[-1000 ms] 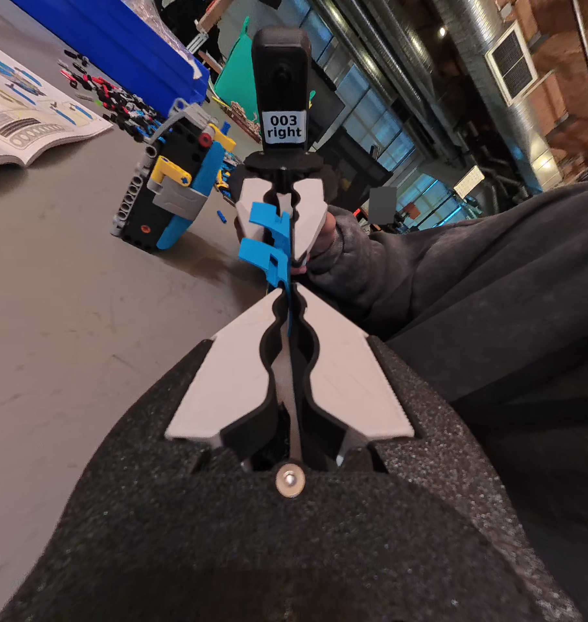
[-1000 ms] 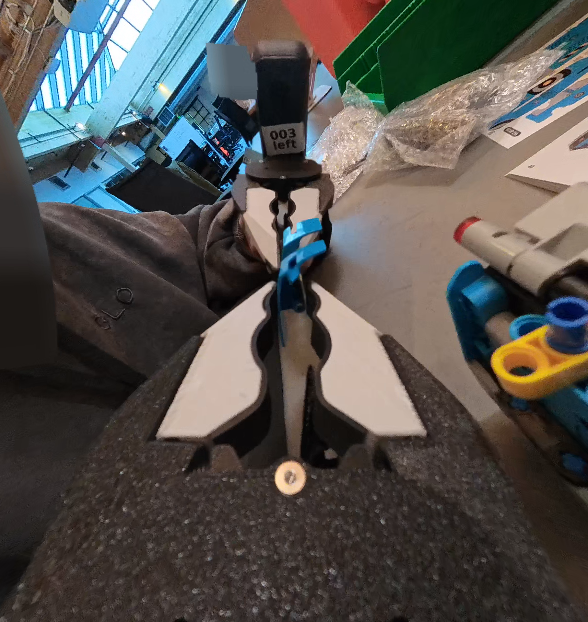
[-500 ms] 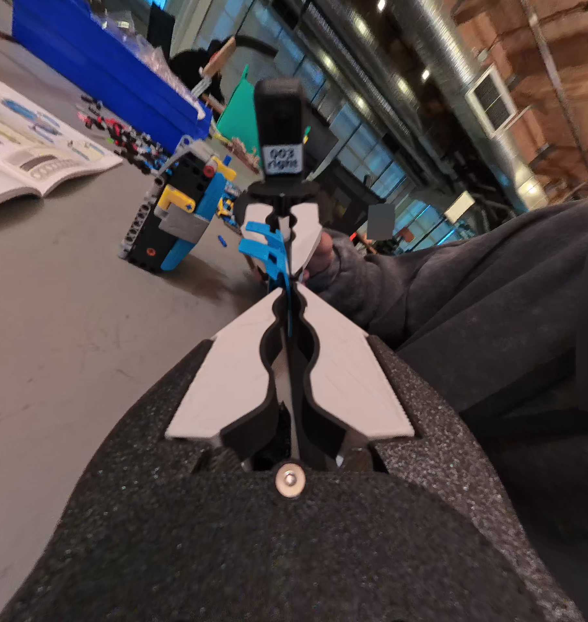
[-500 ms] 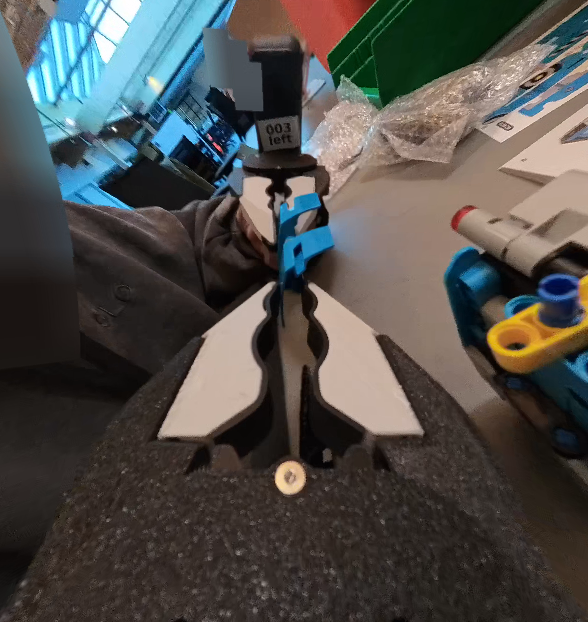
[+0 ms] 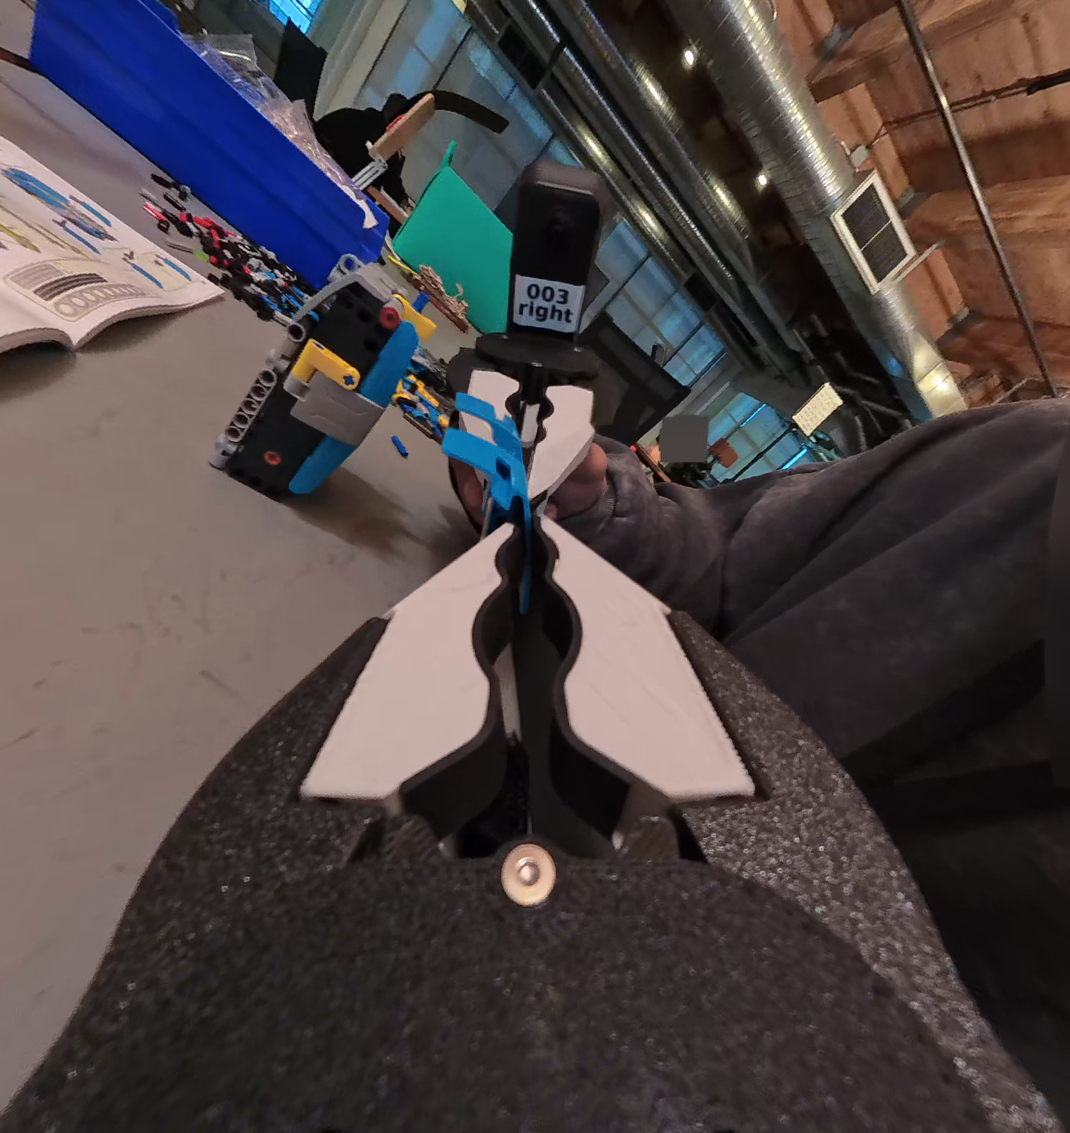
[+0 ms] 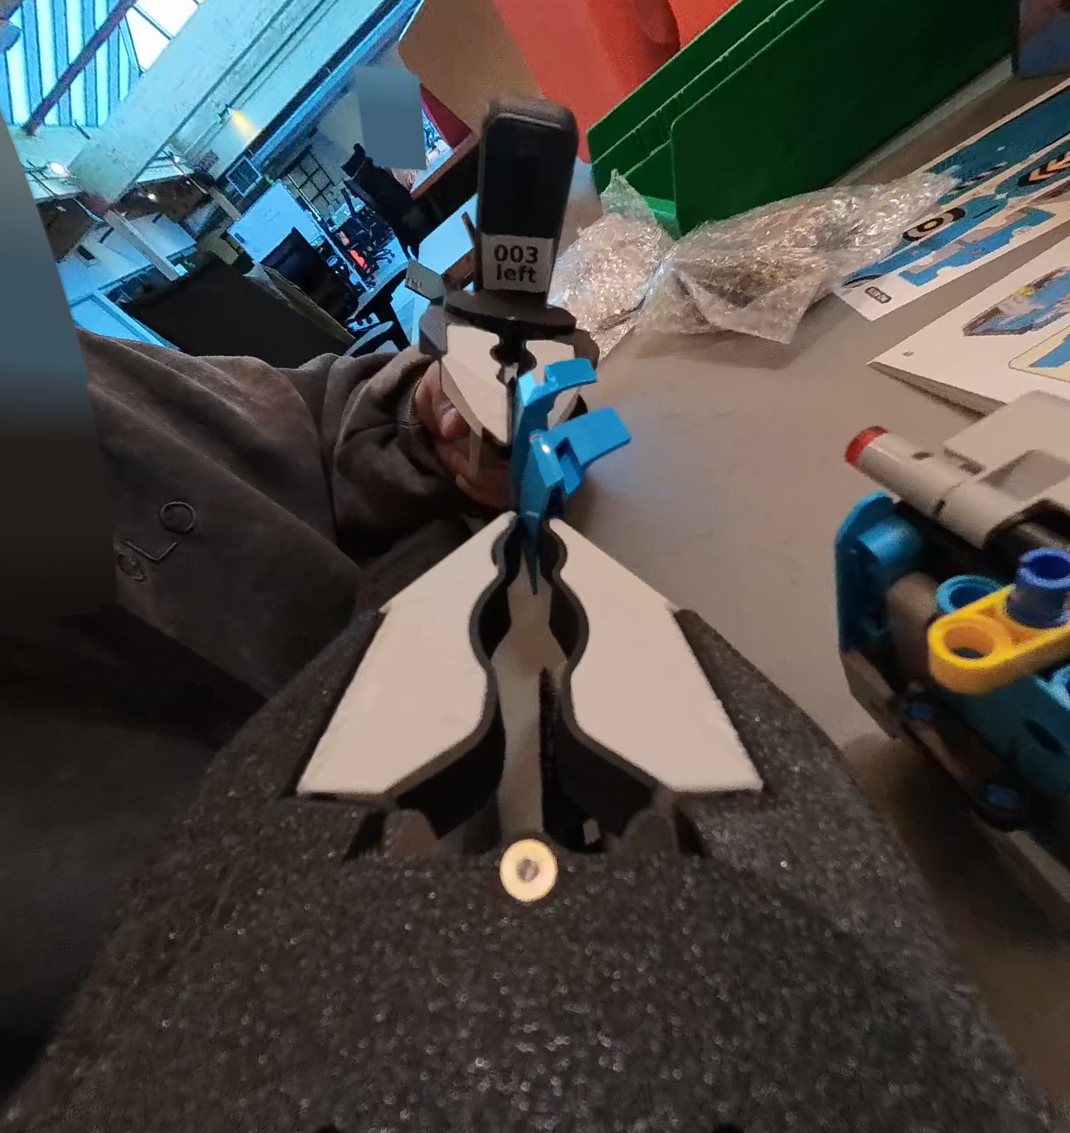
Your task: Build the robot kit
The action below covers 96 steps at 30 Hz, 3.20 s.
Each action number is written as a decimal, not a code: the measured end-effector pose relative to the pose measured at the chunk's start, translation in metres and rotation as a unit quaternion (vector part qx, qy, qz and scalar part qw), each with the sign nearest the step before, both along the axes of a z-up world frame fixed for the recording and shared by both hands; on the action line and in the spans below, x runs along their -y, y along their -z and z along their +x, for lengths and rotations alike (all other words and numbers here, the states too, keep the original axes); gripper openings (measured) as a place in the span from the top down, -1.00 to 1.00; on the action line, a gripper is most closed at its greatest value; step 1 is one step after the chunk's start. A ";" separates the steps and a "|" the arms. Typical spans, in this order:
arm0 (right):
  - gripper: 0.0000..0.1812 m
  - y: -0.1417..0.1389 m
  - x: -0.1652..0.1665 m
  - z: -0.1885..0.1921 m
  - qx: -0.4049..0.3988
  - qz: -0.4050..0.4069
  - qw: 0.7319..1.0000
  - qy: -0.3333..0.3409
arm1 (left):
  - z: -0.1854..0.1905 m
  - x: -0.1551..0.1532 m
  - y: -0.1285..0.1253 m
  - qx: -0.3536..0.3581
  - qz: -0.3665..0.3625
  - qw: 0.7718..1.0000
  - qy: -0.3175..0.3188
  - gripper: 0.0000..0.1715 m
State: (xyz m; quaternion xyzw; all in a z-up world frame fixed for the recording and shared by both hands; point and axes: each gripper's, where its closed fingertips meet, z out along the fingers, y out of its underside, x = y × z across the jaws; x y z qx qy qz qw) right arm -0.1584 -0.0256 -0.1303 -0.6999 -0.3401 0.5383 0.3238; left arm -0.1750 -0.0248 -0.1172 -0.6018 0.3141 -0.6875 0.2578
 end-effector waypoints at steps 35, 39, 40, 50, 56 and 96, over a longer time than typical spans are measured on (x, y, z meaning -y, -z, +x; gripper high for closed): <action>1.00 0.017 -0.001 0.000 0.066 0.054 0.996 0.005 | 0.000 0.003 0.016 -0.058 0.012 0.998 0.025 1.00; 1.00 0.037 -0.014 0.012 0.143 0.059 0.987 0.049 | -0.008 -0.017 0.020 -0.074 0.002 0.997 -0.010 1.00; 1.00 0.038 -0.016 0.014 0.164 0.071 0.982 0.064 | -0.011 -0.024 0.020 -0.076 0.000 0.997 -0.025 1.00; 0.69 0.074 0.020 0.043 0.328 -0.008 0.938 0.115 | -0.011 -0.028 0.024 -0.086 0.002 0.996 -0.029 1.00; 0.58 0.079 0.022 0.033 0.250 -0.139 0.948 0.143 | -0.005 -0.019 0.049 -0.167 0.007 0.986 -0.027 1.00; 0.66 0.081 0.032 0.018 0.433 0.192 0.881 0.023 | 0.005 0.007 0.068 -0.227 0.021 0.974 -0.006 0.99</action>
